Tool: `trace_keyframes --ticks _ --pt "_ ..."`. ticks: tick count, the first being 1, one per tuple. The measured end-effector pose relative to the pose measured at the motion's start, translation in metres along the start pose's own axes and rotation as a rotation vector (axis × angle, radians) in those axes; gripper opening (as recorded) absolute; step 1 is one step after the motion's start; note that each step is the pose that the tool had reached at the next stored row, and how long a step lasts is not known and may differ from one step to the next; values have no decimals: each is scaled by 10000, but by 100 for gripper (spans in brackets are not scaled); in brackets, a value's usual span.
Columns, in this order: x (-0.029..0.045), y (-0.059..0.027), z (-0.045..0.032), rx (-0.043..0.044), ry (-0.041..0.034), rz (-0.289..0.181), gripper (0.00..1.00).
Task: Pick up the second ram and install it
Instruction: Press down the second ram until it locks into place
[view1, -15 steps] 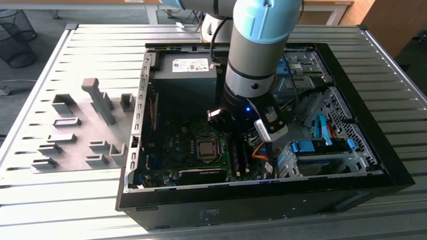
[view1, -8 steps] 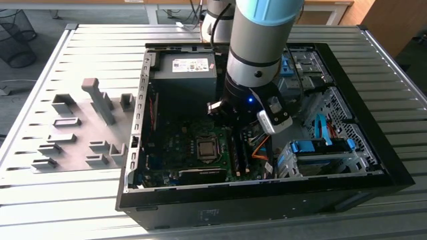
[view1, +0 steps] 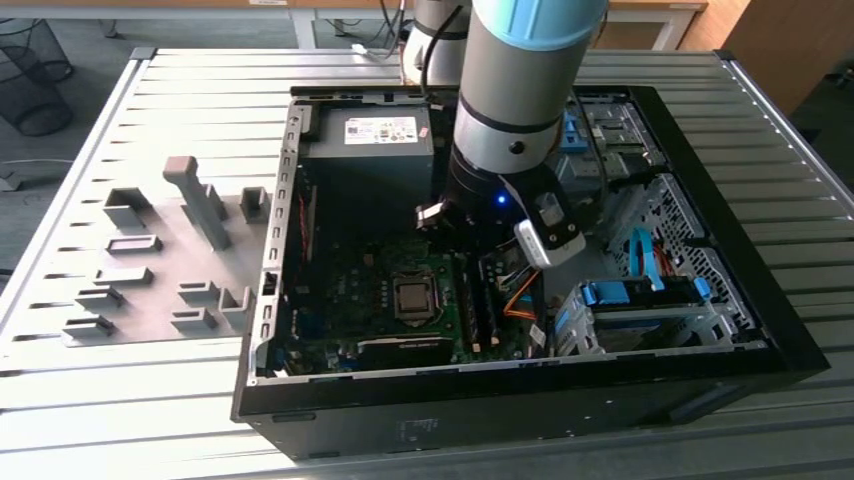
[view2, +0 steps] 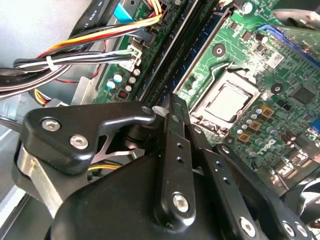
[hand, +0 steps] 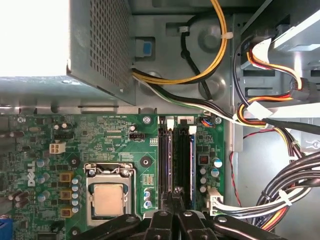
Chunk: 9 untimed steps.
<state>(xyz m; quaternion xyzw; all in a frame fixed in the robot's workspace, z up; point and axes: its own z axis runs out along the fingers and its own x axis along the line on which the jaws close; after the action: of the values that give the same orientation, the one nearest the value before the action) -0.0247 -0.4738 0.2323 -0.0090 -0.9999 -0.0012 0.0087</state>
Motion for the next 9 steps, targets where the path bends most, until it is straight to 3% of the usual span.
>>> trace_keyframes --ticks 9 --pt "-3 0 106 0 1 -50 10"
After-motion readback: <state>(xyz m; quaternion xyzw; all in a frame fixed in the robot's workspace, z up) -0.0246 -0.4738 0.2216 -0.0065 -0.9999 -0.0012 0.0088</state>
